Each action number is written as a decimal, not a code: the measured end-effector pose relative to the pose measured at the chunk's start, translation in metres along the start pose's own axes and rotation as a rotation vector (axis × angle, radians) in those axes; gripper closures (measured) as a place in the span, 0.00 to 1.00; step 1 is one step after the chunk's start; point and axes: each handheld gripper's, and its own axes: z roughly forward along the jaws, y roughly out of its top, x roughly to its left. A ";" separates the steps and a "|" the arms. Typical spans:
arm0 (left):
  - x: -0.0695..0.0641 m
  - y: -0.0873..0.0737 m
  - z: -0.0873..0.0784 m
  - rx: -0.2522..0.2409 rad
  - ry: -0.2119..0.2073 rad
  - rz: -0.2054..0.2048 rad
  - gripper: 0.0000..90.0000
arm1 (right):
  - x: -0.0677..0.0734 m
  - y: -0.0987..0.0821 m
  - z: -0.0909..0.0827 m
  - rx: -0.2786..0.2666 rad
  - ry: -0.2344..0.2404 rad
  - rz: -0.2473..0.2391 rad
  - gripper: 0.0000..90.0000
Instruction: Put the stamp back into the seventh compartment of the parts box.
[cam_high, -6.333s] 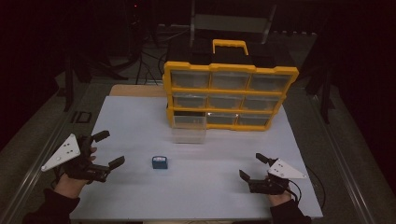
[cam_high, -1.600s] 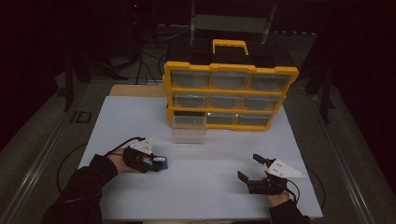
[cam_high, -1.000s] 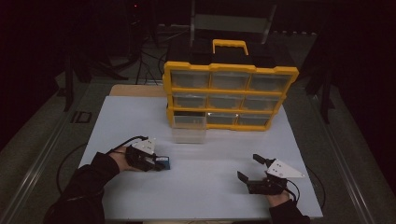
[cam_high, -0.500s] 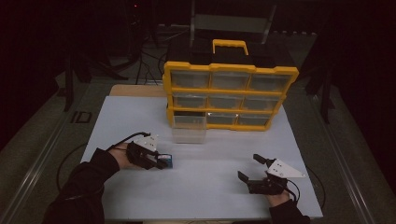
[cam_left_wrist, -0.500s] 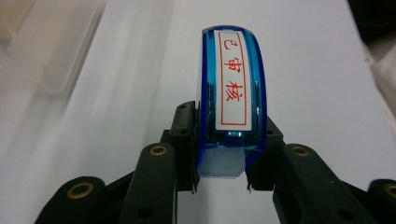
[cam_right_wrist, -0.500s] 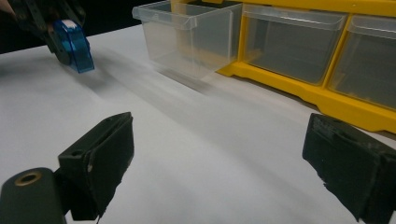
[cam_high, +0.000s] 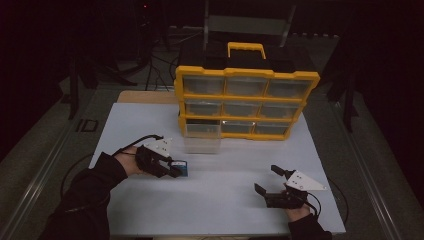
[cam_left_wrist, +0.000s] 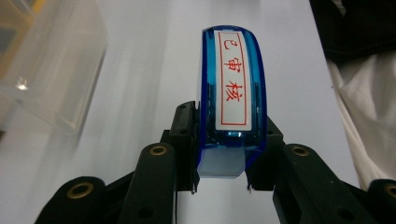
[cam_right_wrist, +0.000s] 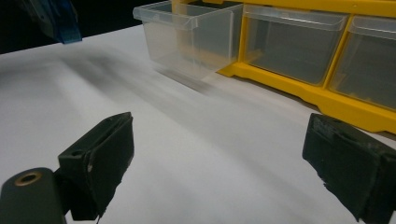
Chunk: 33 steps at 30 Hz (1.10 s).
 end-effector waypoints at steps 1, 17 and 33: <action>0.000 0.002 -0.001 0.002 0.000 -0.002 0.77 | 0.000 0.000 0.000 0.000 0.000 0.000 0.10; 0.007 0.039 -0.025 -0.051 0.006 0.018 0.77 | 0.000 0.000 0.000 -0.001 0.001 -0.001 0.10; 0.022 0.069 -0.034 -0.076 0.109 -0.054 0.77 | 0.000 0.000 -0.001 -0.003 0.000 -0.004 0.10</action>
